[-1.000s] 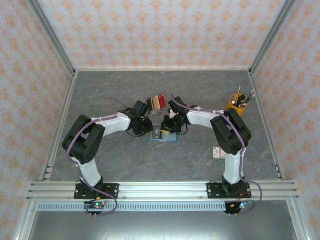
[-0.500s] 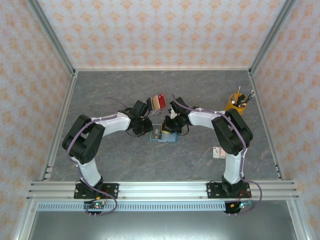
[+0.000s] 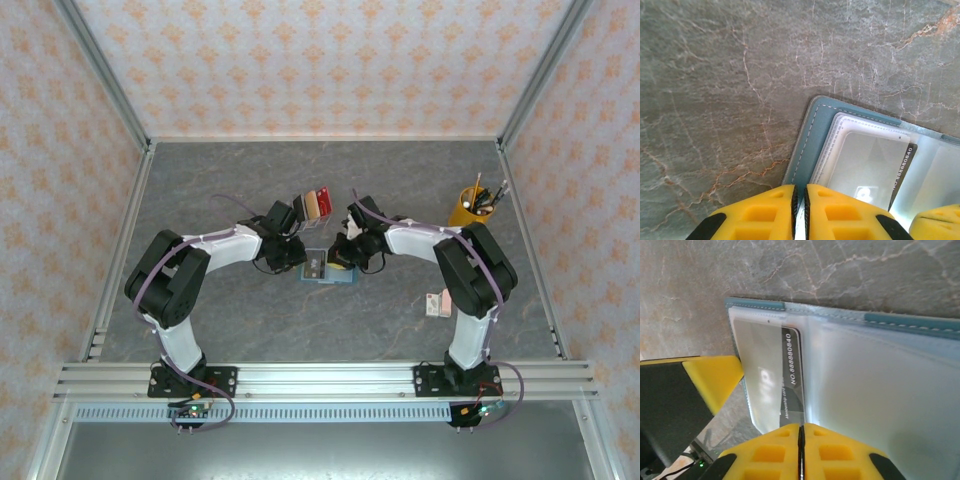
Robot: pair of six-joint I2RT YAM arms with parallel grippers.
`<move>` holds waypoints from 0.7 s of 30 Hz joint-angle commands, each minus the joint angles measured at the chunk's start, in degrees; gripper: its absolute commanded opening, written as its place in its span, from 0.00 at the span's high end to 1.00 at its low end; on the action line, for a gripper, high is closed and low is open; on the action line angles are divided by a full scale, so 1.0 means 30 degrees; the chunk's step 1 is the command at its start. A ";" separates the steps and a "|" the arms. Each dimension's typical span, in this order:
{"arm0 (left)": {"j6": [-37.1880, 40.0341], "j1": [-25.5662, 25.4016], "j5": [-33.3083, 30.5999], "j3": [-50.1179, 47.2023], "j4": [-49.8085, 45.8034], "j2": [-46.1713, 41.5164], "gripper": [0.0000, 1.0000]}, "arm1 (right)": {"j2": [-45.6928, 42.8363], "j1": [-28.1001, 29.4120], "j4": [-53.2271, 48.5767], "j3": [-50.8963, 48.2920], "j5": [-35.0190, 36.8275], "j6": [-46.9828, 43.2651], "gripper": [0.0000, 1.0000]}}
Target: Take the credit cards out of the card holder
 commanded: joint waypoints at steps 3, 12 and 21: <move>0.0298 -0.0177 -0.0432 0.0086 -0.1291 0.0514 0.85 | 0.0869 0.0118 -0.0154 0.0569 -0.0633 -0.0122 0.86; 0.0167 -0.0171 -0.0406 -0.0180 -0.1161 0.0483 0.85 | 0.1874 0.0294 -0.0162 0.1117 -0.0830 -0.0155 0.85; -0.0199 -0.0283 -0.0089 -0.0814 -0.0475 0.0514 0.86 | 0.2502 0.0513 -0.0305 0.1563 -0.0684 -0.0344 0.82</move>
